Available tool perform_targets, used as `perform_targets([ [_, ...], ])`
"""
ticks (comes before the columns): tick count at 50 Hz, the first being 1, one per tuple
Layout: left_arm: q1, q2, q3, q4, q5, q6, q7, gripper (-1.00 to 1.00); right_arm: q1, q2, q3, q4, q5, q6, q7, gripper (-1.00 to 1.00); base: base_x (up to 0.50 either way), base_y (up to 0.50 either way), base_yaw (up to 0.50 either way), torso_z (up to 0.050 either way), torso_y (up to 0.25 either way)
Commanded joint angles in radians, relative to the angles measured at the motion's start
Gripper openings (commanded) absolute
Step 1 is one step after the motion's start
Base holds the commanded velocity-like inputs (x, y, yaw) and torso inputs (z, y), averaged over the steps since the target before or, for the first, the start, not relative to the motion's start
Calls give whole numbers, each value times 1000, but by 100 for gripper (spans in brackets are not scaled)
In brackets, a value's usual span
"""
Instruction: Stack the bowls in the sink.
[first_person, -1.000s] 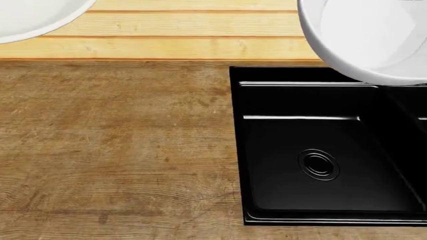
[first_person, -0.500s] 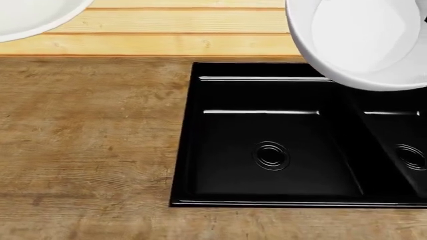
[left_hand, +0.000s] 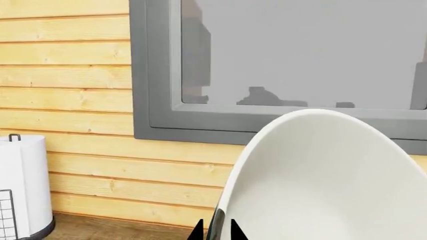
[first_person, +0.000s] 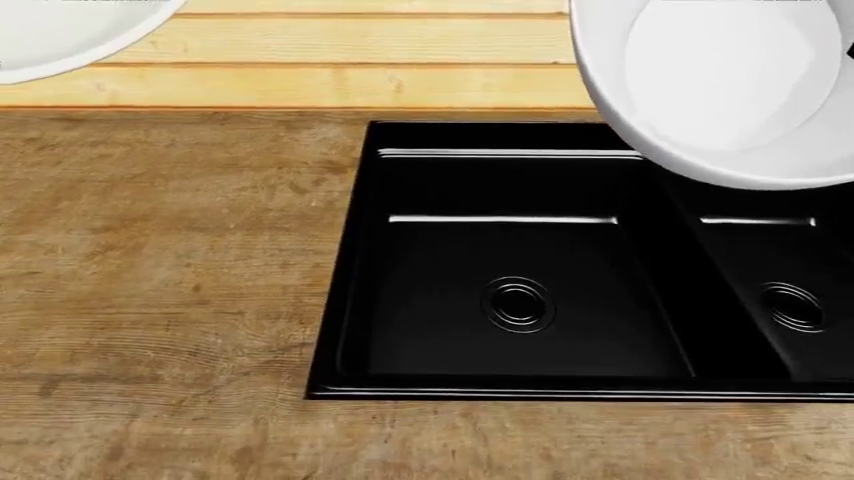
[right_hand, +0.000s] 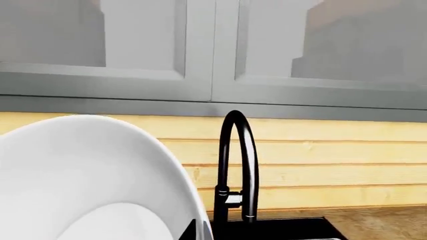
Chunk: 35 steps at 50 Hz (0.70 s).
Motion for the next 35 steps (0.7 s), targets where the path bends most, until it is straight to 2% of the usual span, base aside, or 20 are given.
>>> perform_targets([
  [1, 2, -3, -4, 5, 4, 7, -2, -100, 0, 9, 7, -4, -18, 6, -8, -100, 0, 0, 0, 15, 0],
  [9, 0, -5, -7, -2, 6, 0, 2, -100, 10, -7, 5, -4, -31, 9, -3, -100, 108, -53, 0, 0, 1],
  [32, -20, 1, -9, -11, -17, -8, -22, -100, 53, -27, 0, -9, -42, 65, -28, -100, 474, -247, 0, 0, 2],
  [35, -19, -1, -11, -12, -15, -10, -19, -100, 55, -31, -4, -7, -41, 71, -27, -100, 191, 1, 0, 0, 0],
])
